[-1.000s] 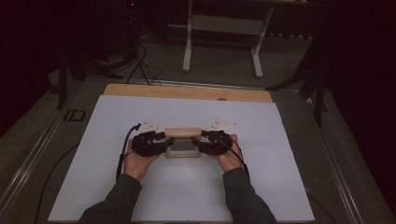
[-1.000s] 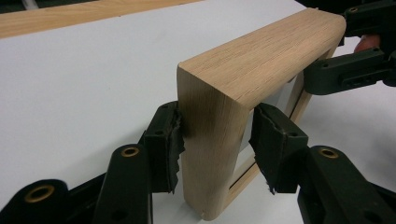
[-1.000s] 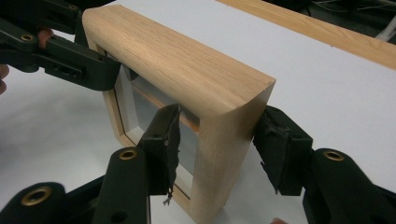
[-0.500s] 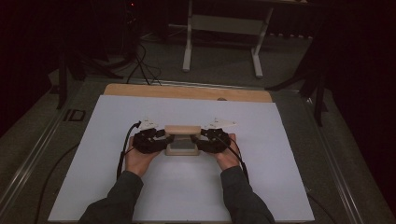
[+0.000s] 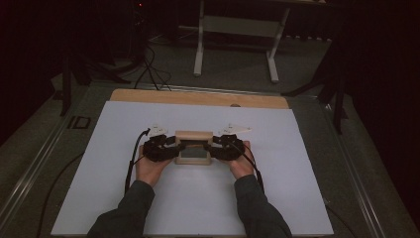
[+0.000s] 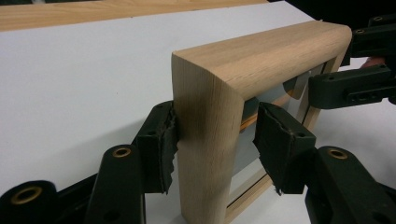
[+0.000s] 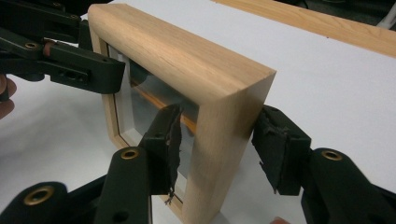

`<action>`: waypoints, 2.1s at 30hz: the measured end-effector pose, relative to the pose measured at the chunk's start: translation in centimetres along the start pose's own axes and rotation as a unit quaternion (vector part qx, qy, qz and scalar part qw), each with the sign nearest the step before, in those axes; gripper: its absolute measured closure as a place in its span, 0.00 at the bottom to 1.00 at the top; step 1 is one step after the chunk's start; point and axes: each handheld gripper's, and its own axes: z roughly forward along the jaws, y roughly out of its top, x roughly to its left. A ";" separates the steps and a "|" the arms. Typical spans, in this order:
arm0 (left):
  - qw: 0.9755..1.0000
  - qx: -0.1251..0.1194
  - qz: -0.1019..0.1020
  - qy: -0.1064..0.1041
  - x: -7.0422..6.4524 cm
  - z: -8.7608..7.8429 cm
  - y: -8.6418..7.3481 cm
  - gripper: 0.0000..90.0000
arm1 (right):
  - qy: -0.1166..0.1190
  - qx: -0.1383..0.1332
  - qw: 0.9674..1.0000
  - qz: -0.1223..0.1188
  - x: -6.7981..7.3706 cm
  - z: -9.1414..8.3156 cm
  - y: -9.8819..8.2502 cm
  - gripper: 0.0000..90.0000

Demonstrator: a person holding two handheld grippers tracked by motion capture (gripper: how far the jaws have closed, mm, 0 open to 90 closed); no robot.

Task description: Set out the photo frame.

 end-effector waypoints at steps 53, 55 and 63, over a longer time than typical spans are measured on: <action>0.998 0.031 -0.008 0.051 0.7 -3.8 -1.8 0.49 | -0.007 0.029 0.999 0.016 -1.6 -3.5 -1.7 0.49; 0.998 0.027 -0.006 0.055 0.7 -4.5 -1.9 0.49 | -0.007 0.031 0.999 0.016 -1.6 -4.0 -2.0 0.49; 0.997 0.028 -0.002 0.065 0.8 -6.4 -3.4 0.49 | -0.015 0.031 0.999 0.030 -1.4 -6.1 -3.9 0.47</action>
